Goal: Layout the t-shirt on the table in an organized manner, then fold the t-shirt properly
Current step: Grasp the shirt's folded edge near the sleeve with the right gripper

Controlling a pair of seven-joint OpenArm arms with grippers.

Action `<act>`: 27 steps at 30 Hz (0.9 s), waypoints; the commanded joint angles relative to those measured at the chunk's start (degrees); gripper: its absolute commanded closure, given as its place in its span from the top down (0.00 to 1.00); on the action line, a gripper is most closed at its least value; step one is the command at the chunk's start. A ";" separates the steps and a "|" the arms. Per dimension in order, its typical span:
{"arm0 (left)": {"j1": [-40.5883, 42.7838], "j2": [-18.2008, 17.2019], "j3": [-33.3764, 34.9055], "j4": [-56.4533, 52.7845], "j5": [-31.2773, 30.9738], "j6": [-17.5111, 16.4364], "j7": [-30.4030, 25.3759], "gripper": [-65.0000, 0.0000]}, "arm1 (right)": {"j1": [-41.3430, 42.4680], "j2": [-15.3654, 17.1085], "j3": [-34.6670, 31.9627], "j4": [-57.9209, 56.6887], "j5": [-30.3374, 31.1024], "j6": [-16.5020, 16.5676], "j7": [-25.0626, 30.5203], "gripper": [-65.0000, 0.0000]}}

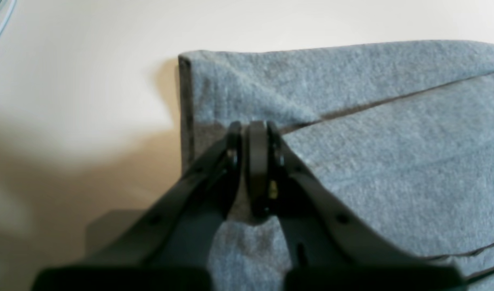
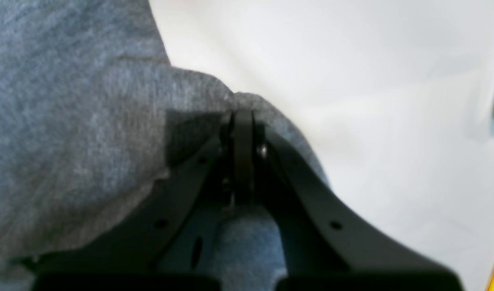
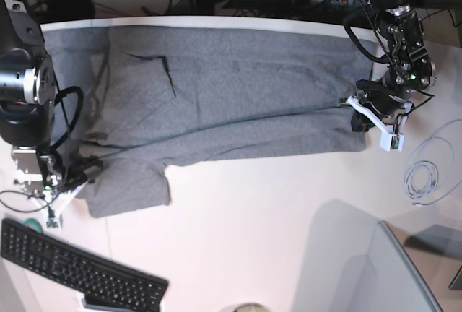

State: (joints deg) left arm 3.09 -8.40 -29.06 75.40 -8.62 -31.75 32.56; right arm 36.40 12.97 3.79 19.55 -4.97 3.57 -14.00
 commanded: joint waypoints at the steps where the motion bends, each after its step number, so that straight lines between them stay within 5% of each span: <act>1: -0.59 -0.69 -0.17 0.96 -0.56 -0.12 -1.22 0.00 | 1.18 0.70 0.21 2.91 0.01 0.43 -0.20 0.00; 4: -0.68 -0.69 -0.17 1.04 -0.56 -0.12 -1.22 0.00 | -1.11 0.61 0.30 10.30 0.01 3.59 -4.33 0.00; 22: -1.03 -1.40 -0.26 3.86 -1.00 -0.12 -1.13 0.00 | -17.19 0.70 0.30 44.32 0.09 4.38 -20.51 0.00; 27: -0.76 -2.19 -0.26 5.26 -1.09 -0.12 -1.04 0.00 | -20.97 0.52 4.08 52.67 0.01 11.50 -26.92 0.00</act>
State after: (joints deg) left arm 2.90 -9.72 -29.08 79.61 -9.08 -31.92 32.56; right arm 14.06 12.34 7.53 71.29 -4.47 15.73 -41.54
